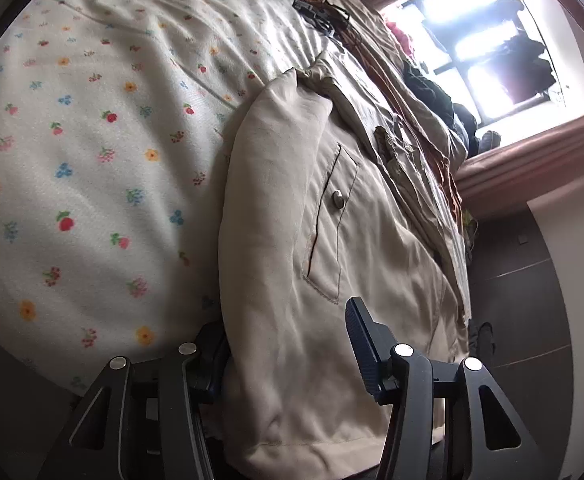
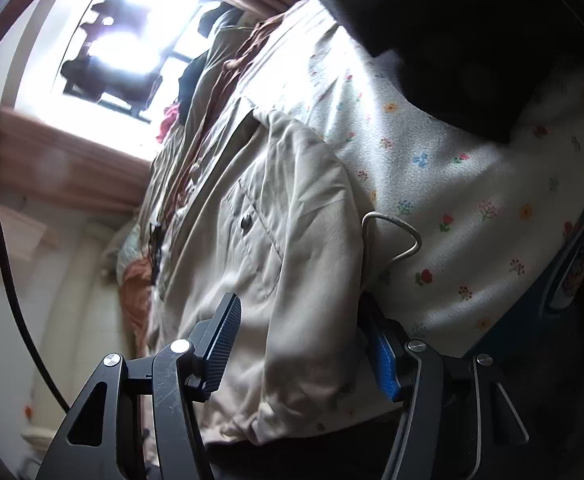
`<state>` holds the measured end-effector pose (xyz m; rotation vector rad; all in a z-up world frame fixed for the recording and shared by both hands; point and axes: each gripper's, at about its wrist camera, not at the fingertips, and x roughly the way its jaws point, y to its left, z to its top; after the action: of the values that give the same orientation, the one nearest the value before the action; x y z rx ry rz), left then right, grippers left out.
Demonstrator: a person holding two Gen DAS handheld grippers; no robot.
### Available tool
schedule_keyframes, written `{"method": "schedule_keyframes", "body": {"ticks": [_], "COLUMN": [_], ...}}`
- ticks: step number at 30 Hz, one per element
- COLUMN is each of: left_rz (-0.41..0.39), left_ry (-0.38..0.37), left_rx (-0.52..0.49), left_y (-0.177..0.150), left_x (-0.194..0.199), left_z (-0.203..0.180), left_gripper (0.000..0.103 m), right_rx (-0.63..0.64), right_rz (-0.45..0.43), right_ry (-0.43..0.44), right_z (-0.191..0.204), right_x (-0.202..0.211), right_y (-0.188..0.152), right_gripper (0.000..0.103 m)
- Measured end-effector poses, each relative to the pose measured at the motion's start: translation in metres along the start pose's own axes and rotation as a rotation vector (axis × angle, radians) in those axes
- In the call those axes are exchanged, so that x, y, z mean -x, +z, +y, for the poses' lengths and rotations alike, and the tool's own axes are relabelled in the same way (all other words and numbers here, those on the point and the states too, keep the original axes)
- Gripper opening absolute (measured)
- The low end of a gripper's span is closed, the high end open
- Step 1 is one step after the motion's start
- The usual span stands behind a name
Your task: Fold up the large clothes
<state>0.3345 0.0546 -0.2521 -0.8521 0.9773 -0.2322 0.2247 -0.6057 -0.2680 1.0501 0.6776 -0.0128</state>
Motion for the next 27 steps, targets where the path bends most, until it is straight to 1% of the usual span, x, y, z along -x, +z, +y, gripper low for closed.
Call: {"method": "schedule_keyframes", "body": {"ticks": [1,2,3,4,5,6,7,8,9,10,11,13,14,19,27], "left_rz": [0.008,0.021,0.045,0.051,0.047,0.042,0.044,0.045,0.04,0.032,0.02,-0.007,-0.02,-0.089,-0.176], "left_ry": [0.006,0.004,-0.016,-0.028,-0.035,-0.032,-0.026,-0.019,-0.016,-0.025,-0.03,-0.033,-0.043,-0.087,-0.177], "left_rx": [-0.008,-0.013,-0.01,-0.001,0.017,0.03,0.043,0.057,0.087,0.103,0.108,0.101,0.095,0.074,0.039], "left_y": [-0.001,-0.002,-0.006,-0.007,-0.009,-0.009,-0.008,-0.007,-0.007,-0.008,-0.009,-0.009,-0.009,-0.01,-0.02], "left_x": [0.0,-0.001,-0.002,-0.002,-0.002,-0.002,-0.003,-0.004,-0.001,0.003,0.008,0.018,0.024,0.06,0.127], "left_z": [-0.002,-0.003,-0.003,-0.003,0.0,0.002,0.005,0.007,0.012,0.014,0.014,0.011,0.008,-0.007,-0.028], "left_gripper": [0.053,0.053,0.053,0.053,0.05,0.041,0.035,0.024,0.019,0.017,0.014,0.011,0.009,0.007,0.007], "right_rx": [-0.013,-0.031,-0.055,-0.077,-0.072,-0.059,-0.053,-0.072,-0.1,-0.133,-0.133,-0.095,-0.079,-0.012,0.053], "right_rz": [0.002,0.018,0.042,0.063,0.059,0.052,0.046,0.043,0.045,0.042,0.037,0.032,0.028,-0.026,-0.072], "right_ry": [0.002,0.031,0.072,0.111,0.111,0.1,0.085,0.082,0.088,0.097,0.092,0.082,0.09,0.167,0.277], "right_z": [0.0,-0.001,-0.003,-0.006,-0.007,-0.006,-0.006,-0.009,-0.013,-0.016,-0.014,-0.005,0.003,0.039,0.082], "right_x": [0.0,0.0,-0.004,-0.007,-0.009,-0.009,-0.012,-0.014,-0.015,-0.013,-0.01,-0.002,0.003,0.039,0.094], "right_y": [0.0,-0.002,-0.006,-0.009,-0.011,-0.011,-0.009,-0.007,-0.006,-0.005,-0.006,-0.007,-0.008,-0.005,-0.013], "right_gripper": [0.061,0.061,0.061,0.059,0.054,0.049,0.034,0.022,0.021,0.017,0.014,0.013,0.013,0.012,0.012]}}
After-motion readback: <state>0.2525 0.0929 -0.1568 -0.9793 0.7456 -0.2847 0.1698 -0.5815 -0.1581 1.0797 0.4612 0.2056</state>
